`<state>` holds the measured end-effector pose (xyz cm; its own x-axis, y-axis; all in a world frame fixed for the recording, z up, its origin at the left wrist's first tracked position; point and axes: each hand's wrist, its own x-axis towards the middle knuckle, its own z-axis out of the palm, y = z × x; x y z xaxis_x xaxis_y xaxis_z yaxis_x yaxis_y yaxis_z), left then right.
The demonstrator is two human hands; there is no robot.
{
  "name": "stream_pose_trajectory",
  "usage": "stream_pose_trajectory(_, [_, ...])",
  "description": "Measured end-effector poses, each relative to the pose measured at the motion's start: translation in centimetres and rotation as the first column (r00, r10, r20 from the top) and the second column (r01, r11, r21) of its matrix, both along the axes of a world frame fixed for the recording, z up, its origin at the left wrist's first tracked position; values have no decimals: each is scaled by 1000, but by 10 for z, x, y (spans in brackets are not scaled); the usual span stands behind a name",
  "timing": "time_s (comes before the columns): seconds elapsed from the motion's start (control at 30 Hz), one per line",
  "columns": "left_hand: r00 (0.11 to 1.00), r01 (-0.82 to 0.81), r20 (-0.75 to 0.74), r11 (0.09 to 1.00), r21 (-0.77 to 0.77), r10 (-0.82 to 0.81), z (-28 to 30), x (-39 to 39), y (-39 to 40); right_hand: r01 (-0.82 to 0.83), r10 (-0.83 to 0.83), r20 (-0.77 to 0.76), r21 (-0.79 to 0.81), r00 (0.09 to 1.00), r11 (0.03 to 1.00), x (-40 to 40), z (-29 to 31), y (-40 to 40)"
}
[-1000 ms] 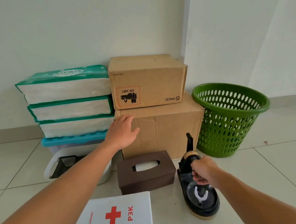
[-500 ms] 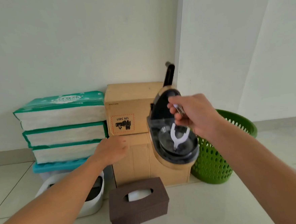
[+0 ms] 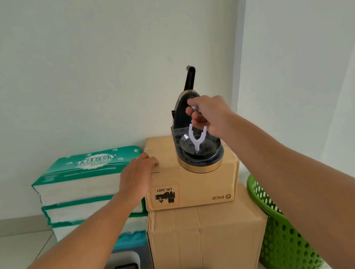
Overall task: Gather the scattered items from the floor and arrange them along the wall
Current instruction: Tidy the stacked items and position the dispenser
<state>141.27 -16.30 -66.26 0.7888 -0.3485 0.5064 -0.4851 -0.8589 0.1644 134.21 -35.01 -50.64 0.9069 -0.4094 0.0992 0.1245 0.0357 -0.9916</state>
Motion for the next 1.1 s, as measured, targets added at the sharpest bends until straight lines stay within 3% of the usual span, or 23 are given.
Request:
stream_pose_trajectory(0.27, [999,-1,-41,990,-143,-5,-4,12,5,-21,12,-97,-93,995,995,97,2,24])
stream_pose_trajectory(0.63, [999,-30,-27,999,-35,29,0,23,6,2,-17,-191,-77,981,997,170,-20,40])
stream_pose_trajectory(0.83, [999,-41,-15,998,-52,40,-5,22,5,-10,-4,-183,-77,983,997,182,-26,36])
stream_pose_trajectory(1.1, [999,-41,-17,998,-46,40,-3,18,3,11,-64,-173,-289,983,957,160,-26,17])
